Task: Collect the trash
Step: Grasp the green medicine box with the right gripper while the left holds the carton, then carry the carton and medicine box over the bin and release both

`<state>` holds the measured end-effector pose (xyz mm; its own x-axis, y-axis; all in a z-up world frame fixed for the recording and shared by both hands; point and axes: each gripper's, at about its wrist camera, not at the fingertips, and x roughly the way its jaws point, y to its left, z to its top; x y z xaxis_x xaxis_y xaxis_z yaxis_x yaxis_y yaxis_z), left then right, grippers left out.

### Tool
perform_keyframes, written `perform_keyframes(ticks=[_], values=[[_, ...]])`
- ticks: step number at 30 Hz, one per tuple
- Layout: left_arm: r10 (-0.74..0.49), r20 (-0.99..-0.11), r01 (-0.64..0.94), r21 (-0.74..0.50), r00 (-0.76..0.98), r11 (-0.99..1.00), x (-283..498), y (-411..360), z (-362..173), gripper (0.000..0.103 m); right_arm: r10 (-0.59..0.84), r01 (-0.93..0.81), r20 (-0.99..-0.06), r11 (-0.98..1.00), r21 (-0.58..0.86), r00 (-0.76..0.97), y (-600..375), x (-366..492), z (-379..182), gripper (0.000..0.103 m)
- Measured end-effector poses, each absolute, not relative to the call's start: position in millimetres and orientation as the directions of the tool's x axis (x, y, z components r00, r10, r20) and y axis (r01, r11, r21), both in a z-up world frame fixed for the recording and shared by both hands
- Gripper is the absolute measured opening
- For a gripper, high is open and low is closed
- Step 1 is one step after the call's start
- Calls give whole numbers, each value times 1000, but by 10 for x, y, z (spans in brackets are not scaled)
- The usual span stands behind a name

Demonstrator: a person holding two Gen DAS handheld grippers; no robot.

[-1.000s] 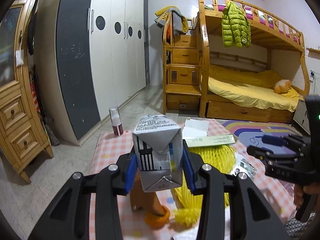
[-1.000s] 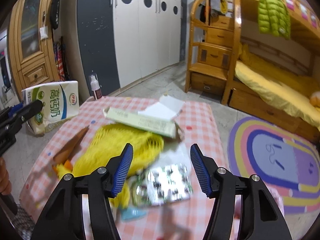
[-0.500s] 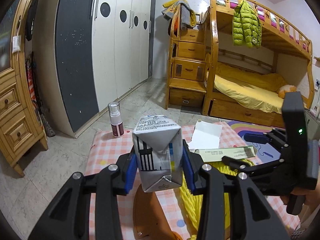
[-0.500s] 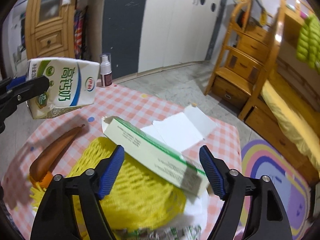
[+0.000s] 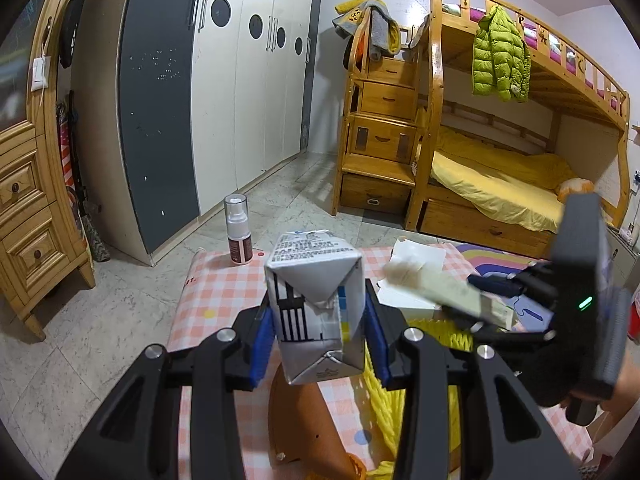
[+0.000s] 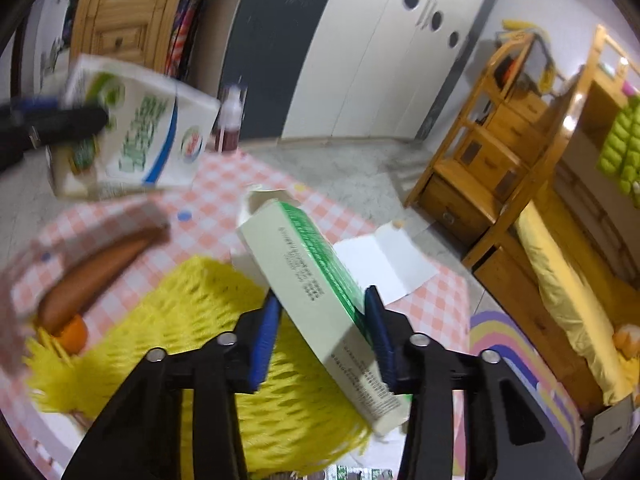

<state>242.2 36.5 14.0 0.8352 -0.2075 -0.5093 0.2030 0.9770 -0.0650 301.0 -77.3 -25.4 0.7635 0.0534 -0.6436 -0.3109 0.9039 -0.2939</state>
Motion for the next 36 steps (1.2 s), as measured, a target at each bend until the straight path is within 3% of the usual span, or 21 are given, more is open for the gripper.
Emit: perform_keyframes(ticks=[6, 14, 30, 36], values=[[-228, -468, 219, -75, 854, 973, 2207, 369, 217, 38, 66, -170, -495, 971, -169, 866, -1147, 2678, 227, 26], [-368, -370, 355, -104, 853, 929, 1817, 55, 379, 38, -38, 63, -350, 996, 60, 936, -1920, 2023, 562, 25], [-587, -425, 614, -87, 689, 784, 1509, -1391, 85, 38, -127, 229, -369, 942, 246, 920, -2776, 1234, 385, 26], [-658, -465, 715, -72, 593, 695, 1315, -2093, -139, 38, -243, 371, -429, 895, 247, 870, -3263, 841, 195, 26]])
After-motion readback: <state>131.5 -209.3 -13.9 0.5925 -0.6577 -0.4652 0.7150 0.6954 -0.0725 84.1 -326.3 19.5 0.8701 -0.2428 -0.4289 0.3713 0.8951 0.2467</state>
